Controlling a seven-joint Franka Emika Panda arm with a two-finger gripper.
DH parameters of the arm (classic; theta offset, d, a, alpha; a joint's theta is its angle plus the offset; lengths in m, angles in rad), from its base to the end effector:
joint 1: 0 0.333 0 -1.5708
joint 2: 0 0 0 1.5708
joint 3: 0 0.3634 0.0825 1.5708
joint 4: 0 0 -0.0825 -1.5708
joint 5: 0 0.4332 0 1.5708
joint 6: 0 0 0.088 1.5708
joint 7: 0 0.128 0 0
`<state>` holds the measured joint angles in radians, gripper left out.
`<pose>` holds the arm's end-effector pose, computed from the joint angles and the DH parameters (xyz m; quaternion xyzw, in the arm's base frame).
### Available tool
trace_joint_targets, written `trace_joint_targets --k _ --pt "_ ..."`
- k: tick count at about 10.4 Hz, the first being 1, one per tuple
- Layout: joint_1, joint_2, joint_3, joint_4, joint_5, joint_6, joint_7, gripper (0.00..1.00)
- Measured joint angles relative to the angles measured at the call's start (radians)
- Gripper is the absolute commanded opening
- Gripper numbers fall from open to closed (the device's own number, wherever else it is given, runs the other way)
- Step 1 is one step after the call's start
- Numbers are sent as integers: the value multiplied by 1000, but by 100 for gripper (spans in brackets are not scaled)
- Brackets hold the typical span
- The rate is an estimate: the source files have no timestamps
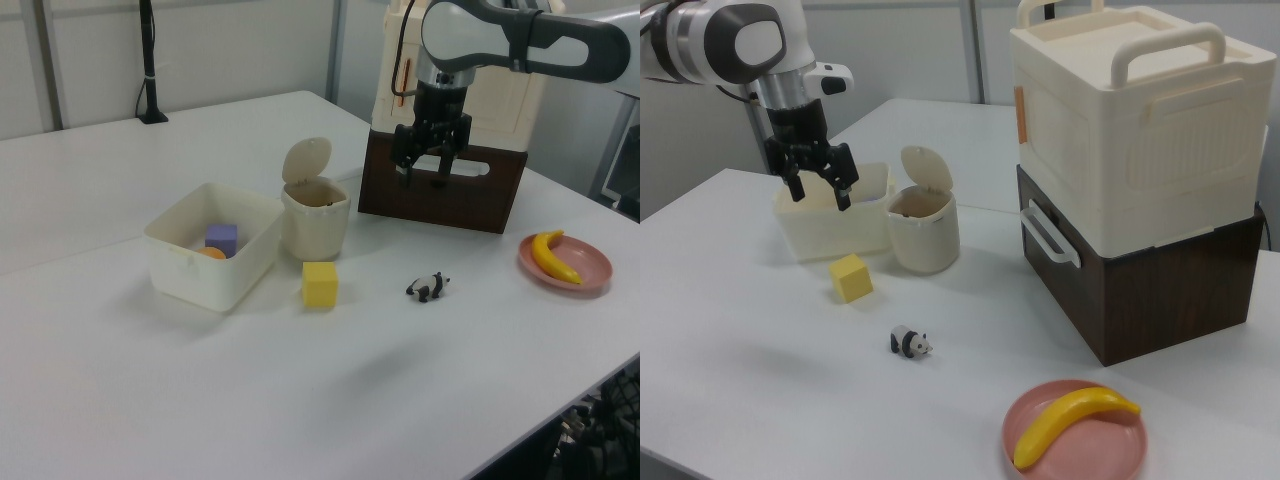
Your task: Close the trash can
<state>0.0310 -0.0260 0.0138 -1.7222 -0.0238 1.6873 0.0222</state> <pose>0.5995 0.0242 0.5973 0.9998 0.0127 -0.0040 0.0121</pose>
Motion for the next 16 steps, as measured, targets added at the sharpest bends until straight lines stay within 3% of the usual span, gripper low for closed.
trace_joint_targets --k 14,15,16 --pt "-1 3 0 3 0 -21 -20 100" --pt "-1 4 0 3 0 -21 -21 96" --pt "-1 4 0 3 0 -21 -21 82"
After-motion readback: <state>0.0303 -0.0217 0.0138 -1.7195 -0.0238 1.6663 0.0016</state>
